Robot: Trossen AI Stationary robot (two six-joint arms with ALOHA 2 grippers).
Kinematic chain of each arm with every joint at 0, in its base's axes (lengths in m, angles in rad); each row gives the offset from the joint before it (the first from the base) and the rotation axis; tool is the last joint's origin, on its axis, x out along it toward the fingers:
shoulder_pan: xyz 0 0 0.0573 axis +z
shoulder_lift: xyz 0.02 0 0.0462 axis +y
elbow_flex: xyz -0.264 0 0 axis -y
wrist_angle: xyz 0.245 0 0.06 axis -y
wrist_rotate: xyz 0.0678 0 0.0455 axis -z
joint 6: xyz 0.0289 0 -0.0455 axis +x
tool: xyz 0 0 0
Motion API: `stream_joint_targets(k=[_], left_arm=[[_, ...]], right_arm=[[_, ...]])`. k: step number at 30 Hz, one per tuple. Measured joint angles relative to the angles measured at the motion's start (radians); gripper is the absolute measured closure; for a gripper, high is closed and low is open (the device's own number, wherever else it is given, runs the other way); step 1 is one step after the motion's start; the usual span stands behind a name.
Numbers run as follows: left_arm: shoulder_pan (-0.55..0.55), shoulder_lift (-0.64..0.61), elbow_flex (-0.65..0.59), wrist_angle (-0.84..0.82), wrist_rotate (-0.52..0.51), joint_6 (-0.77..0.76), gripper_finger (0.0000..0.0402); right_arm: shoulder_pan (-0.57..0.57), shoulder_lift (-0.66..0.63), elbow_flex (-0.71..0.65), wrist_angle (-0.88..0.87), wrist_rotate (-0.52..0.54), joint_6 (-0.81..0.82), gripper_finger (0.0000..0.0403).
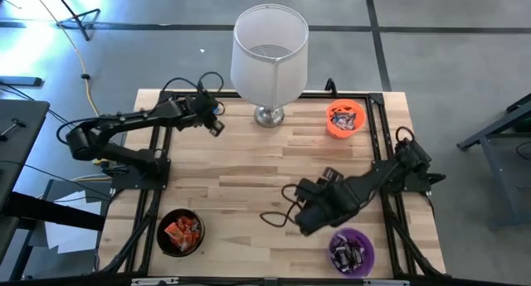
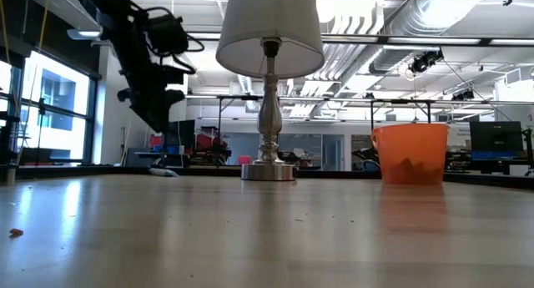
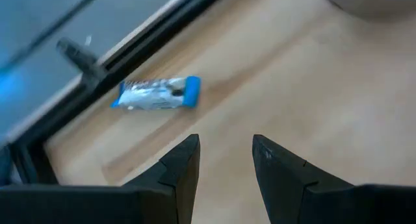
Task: Sort candy
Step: Put the white chocolate bar into the orange bucket
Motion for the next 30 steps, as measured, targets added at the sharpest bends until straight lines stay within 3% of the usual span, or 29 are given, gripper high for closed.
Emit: stream_joint_targets(k=[4, 9, 16, 18, 24, 30], left_arm=[[0.062, 0.070, 0.000, 0.063, -0.003, -0.185, 0.0271], [0.108, 0.140, 0.000, 0.112, 0.012, -0.292, 0.0271], [0.147, 0.154, 0.000, 0.136, 0.034, -0.242, 0.0271], [0.154, 0.154, 0.000, 0.136, 0.040, -0.089, 0.0271], [0.137, 0.154, 0.000, 0.055, 0.056, 0.559, 0.0271], [0.138, 0.154, 0.000, 0.054, 0.027, 0.877, 0.0271]], right_arm=[[-0.043, -0.019, -0.005, 0.002, 0.032, -0.102, 0.0210], [-0.090, -0.108, -0.148, -0.002, 0.033, -0.137, 0.0210], [-0.135, -0.280, -0.388, 0.000, 0.081, -0.005, 0.0210], [-0.141, -0.333, -0.450, -0.002, 0.091, 0.030, 0.0210], [-0.153, -0.472, -0.606, -0.001, 0.126, 0.125, 0.0210], [-0.165, -0.547, -0.698, 0.005, 0.127, 0.216, 0.0210]])
